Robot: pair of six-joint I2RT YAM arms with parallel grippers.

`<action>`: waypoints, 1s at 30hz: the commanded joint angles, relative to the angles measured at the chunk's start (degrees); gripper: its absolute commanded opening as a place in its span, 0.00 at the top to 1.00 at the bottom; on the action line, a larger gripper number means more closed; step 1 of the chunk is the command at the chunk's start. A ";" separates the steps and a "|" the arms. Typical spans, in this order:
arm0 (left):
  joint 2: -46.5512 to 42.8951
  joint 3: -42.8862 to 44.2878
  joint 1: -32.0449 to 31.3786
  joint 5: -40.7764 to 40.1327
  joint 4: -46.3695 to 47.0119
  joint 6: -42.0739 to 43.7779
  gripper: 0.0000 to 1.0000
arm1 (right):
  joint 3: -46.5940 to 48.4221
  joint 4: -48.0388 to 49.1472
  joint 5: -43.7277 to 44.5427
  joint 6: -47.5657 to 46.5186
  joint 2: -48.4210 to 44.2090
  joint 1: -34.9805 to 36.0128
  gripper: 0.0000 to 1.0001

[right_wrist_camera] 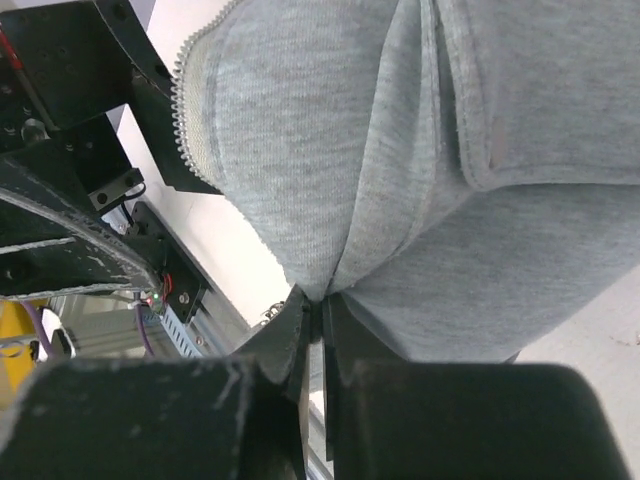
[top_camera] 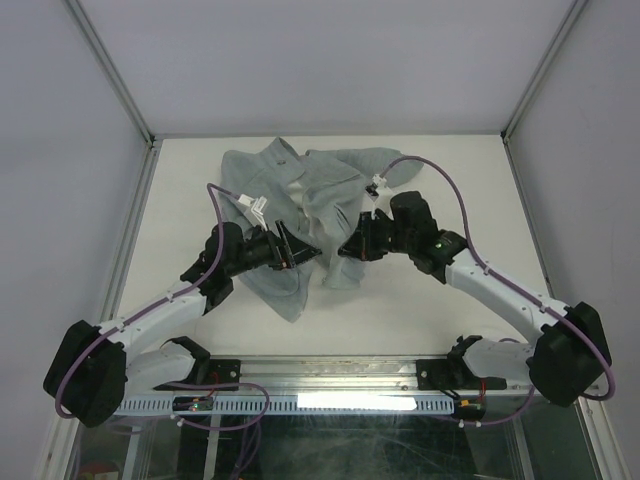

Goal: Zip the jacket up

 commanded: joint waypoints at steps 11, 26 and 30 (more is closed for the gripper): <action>-0.58 -1.22 -0.86 -0.16 -0.30 0.53 0.22 | -12.72 9.11 6.66 3.01 8.32 -1.24 0.73; -0.33 0.07 -0.85 -2.04 -7.87 3.75 0.20 | -6.65 -10.19 25.58 -1.14 2.39 3.86 0.47; -1.07 1.90 -0.82 -3.62 -13.27 5.96 0.19 | -4.60 -17.06 27.34 -1.18 -0.06 7.27 0.47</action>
